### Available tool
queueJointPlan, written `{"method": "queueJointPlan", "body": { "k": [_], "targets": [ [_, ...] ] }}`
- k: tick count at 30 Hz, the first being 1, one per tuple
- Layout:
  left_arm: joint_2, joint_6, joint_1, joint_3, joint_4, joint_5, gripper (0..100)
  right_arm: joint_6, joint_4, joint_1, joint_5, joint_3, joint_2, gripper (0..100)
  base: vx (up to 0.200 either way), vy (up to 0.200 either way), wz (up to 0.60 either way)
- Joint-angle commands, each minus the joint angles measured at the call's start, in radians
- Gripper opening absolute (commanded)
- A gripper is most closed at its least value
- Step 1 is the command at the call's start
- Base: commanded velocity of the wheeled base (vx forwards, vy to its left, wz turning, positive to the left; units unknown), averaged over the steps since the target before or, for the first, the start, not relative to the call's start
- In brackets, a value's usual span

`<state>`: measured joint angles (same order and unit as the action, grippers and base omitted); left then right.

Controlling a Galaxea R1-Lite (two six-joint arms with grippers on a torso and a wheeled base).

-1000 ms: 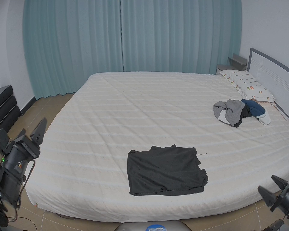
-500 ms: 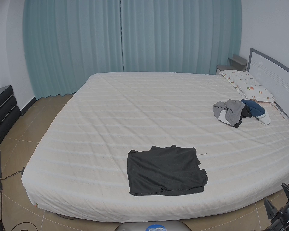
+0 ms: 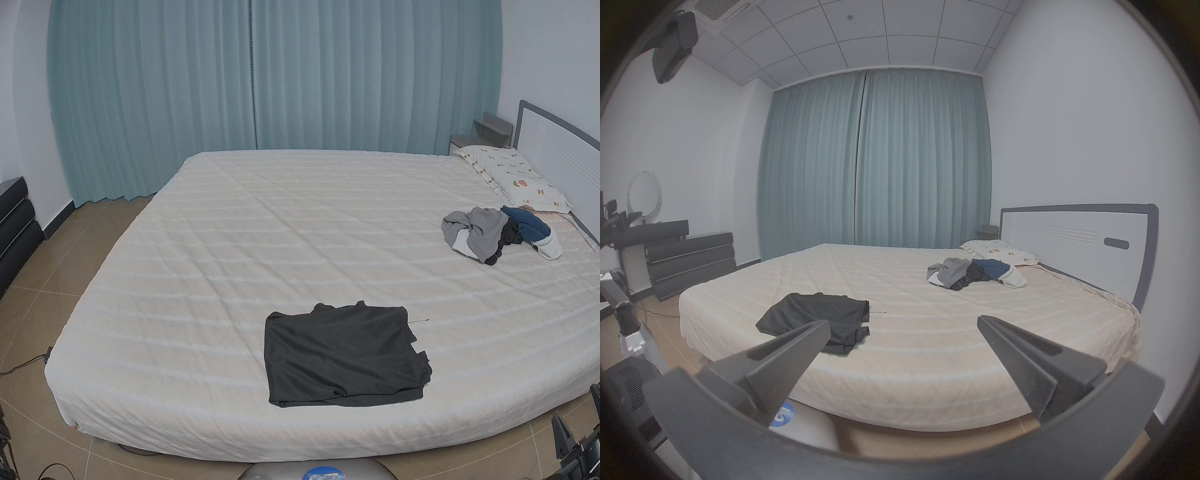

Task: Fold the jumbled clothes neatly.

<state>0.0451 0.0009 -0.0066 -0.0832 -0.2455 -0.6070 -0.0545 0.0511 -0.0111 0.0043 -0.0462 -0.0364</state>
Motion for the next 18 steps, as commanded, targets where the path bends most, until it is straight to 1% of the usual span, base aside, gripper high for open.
{"method": "queueJointPlan", "body": {
  "k": [1, 2, 3, 4, 5, 7, 8, 9, 11, 14, 15, 16, 17, 18],
  "targets": [
    [-0.044, 0.004, 0.005, 0.083, -0.006, 0.075, 100, 0.004, -0.004, 0.013, 0.025, 0.006, 0.036, 100, 0.0, 0.0, 0.0],
    [-0.044, -0.01, 0.005, 0.083, 0.019, 0.125, 100, 0.001, -0.014, 0.013, 0.04, 0.008, 0.036, 100, 0.0, 0.0, 0.0],
    [-0.044, -0.012, 0.005, 0.083, 0.043, 0.165, 100, -0.007, -0.043, 0.013, 0.072, 0.014, 0.036, 100, 0.0, 0.0, 0.0],
    [-0.044, -0.012, 0.005, 0.083, 0.055, 0.181, 100, -0.01, -0.065, 0.013, 0.091, 0.025, 0.036, 100, 0.0, 0.0, 0.0],
    [-0.044, -0.012, 0.005, 0.083, 0.092, 0.222, 100, -0.011, -0.109, 0.016, 0.126, 0.046, 0.036, 100, 0.0, 0.0, 0.0],
    [-0.044, -0.01, 0.005, 0.083, 0.178, 0.291, 100, -0.001, -0.106, 0.016, 0.149, 0.045, 0.036, 100, 0.0, 0.0, 0.0],
    [-0.044, -0.012, 0.005, 0.083, 0.193, 0.316, 100, 0.002, -0.103, 0.016, 0.148, 0.045, 0.036, 100, 0.0, 0.0, 0.0],
    [-0.044, -0.022, 0.004, 0.083, 0.192, 0.374, 100, 0.021, -0.102, 0.016, 0.148, 0.045, 0.036, 100, 0.0, 0.0, 0.0],
    [-0.044, -0.035, 0.004, 0.083, 0.184, 0.451, 100, 0.062, -0.102, 0.016, 0.146, 0.043, 0.035, 100, 0.0, 0.0, 0.0],
    [-0.044, -0.036, 0.004, 0.083, 0.195, 0.54, 100, 0.082, -0.102, 0.016, 0.146, 0.045, 0.036, 100, 0.0, 0.0, 0.0],
    [-0.044, -0.036, 0.004, 0.083, 0.198, 0.547, 100, 0.081, -0.102, 0.016, 0.146, 0.043, 0.036, 100, 0.0, 0.0, 0.0],
    [-0.042, -0.018, 0.004, 0.083, 0.246, 0.605, 100, 0.087, -0.099, 0.016, 0.14, 0.042, 0.036, 100, 0.0, 0.0, 0.0],
    [-0.042, -0.018, 0.004, 0.083, 0.246, 0.605, 100, 0.087, -0.099, 0.016, 0.14, 0.042, 0.036, 100, 0.0, 0.0, 0.0],
    [-0.042, 0.01, 0.004, 0.083, 0.255, 0.645, 100, 0.093, -0.102, 0.016, 0.128, 0.043, 0.035, 100, 0.0, 0.0, 0.0]
  ]
}}
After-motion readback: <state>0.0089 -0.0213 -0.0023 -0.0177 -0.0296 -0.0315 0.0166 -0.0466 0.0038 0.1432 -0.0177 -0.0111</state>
